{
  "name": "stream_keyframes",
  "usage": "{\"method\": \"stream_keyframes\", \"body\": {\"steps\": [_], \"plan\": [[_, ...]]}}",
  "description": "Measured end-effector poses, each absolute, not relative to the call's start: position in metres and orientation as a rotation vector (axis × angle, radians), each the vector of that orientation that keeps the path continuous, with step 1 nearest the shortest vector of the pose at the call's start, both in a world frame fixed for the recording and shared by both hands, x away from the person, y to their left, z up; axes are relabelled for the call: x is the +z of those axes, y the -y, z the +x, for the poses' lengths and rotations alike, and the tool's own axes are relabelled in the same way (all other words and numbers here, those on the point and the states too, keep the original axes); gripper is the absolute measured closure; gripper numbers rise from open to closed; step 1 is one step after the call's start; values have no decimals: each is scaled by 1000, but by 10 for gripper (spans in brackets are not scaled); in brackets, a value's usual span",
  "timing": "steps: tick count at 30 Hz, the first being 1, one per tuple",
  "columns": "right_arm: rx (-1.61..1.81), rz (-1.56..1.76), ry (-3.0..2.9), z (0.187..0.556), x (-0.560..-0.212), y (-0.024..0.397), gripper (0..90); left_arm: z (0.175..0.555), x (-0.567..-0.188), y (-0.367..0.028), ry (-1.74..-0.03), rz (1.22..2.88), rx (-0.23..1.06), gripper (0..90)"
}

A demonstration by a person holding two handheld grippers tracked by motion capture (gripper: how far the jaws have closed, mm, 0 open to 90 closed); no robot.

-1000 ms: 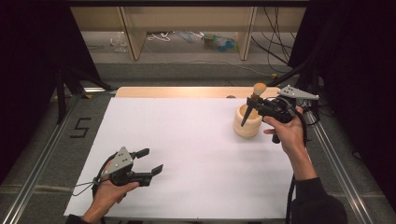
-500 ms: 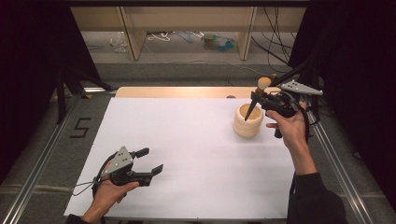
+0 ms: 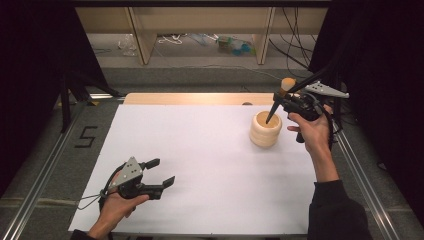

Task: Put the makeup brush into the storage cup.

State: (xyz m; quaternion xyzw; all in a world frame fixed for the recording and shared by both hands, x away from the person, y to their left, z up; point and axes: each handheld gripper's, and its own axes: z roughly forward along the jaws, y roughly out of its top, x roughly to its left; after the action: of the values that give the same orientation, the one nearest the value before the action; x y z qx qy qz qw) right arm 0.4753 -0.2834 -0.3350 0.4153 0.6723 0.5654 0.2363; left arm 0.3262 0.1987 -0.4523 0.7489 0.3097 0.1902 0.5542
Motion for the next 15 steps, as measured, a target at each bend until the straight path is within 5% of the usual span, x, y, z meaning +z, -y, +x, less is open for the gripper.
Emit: {"method": "stream_keyframes", "body": {"steps": [15], "plan": [[1502,1160,-1835,491,-345,286,738,326,-452,-199,-726,1771,449,197]]}}
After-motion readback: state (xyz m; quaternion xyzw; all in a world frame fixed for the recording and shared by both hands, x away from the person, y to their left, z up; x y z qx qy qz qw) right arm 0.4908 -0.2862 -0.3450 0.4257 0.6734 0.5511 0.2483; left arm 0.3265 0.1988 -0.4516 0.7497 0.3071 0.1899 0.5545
